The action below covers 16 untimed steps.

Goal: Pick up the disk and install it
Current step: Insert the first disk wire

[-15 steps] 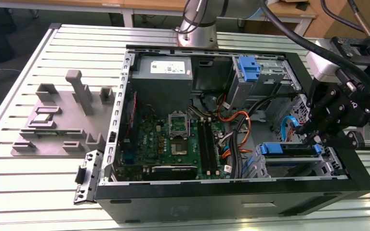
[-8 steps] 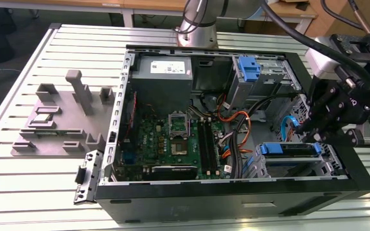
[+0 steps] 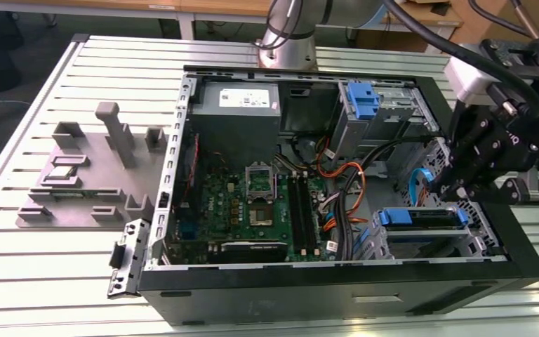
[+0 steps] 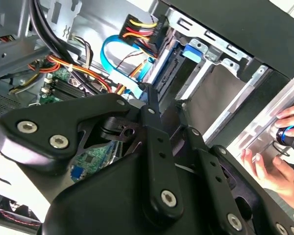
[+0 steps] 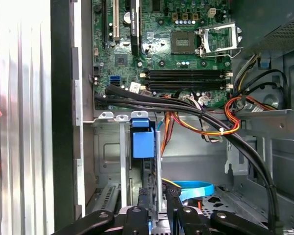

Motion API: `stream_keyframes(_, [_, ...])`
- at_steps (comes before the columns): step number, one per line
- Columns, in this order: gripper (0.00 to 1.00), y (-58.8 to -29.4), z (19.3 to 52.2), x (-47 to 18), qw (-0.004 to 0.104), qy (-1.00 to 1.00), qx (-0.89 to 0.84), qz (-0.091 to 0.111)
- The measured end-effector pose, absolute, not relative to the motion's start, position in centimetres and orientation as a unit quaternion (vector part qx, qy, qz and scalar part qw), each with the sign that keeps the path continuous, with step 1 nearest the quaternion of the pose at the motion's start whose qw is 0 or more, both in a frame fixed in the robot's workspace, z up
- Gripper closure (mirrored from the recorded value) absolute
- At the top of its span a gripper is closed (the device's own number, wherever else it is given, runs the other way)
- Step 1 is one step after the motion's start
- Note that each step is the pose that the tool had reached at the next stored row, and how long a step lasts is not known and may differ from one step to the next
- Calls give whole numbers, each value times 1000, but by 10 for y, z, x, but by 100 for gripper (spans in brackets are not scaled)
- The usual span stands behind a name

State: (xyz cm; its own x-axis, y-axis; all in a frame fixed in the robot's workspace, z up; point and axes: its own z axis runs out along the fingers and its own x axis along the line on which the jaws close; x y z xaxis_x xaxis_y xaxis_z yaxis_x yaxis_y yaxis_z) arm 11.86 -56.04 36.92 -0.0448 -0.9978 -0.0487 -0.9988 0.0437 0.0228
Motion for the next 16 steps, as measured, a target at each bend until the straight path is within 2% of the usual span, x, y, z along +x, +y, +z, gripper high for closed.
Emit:
stream_keyframes(7, [71, -556, 370, 119, 10, 722, -691, 25])
stream_keyframes(16, [71, -553, 355, 119, 10, 722, -691, 25])
